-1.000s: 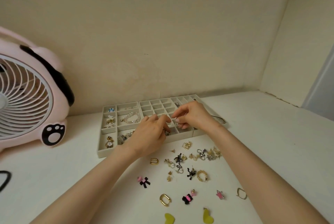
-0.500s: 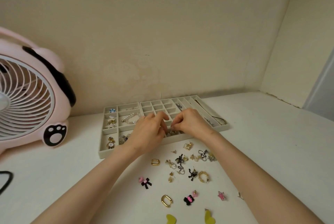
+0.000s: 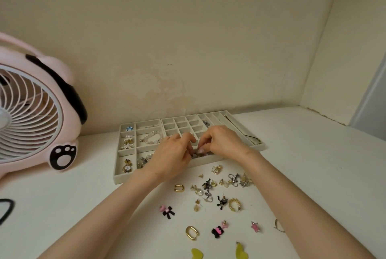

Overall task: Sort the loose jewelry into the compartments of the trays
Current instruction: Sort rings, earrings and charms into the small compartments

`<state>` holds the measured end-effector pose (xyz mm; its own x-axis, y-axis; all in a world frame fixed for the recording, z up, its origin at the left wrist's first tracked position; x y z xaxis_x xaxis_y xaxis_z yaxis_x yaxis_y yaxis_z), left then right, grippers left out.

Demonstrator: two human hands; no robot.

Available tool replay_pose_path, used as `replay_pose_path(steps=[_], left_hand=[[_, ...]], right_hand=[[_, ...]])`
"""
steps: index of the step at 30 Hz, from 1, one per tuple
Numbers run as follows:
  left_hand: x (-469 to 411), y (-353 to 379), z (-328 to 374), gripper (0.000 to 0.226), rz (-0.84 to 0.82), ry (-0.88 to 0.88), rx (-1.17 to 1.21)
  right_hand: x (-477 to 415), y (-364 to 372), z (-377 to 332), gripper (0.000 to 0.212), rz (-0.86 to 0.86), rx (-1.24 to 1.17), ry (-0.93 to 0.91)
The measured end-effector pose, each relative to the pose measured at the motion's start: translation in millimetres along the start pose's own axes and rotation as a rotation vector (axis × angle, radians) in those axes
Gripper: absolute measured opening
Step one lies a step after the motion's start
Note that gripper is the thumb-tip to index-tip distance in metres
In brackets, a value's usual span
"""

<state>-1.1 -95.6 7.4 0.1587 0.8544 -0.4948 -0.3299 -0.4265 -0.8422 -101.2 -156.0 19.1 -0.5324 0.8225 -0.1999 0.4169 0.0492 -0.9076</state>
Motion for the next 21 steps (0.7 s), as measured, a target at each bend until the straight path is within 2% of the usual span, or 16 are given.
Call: replay_pose_path(steps=[3, 8, 15, 21], left_hand=[[0, -1, 1, 0.037, 0.002, 0.009, -0.004], [1, 0, 2, 0.038, -0.012, 0.021, 0.001], [-1, -9, 7, 0.032, 0.017, 0.057, 0.042], [-2, -13, 22, 0.011, -0.005, 0.112, 0.086]], right_hand=[[3, 6, -7, 0.015, -0.014, 0.085, -0.035], [4, 6, -10, 0.013, 0.016, 0.098, -0.040], [11, -43, 1, 0.002, 0.179, -0.115, 0.010], [36, -46, 25, 0.005, 0.067, -0.077, 0.064]])
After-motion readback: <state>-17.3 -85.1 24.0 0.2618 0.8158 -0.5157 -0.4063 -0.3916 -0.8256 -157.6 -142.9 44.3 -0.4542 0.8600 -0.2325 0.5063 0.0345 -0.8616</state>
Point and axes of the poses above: each hand's wrist, its own x-axis away from the middle knuckle, its own y-axis out of the palm, z = x × y, the point moved 7 cm from there along -x, towards the middle knuckle, and after that the axes turned 4 degrees about z, right-handed, at the moved point
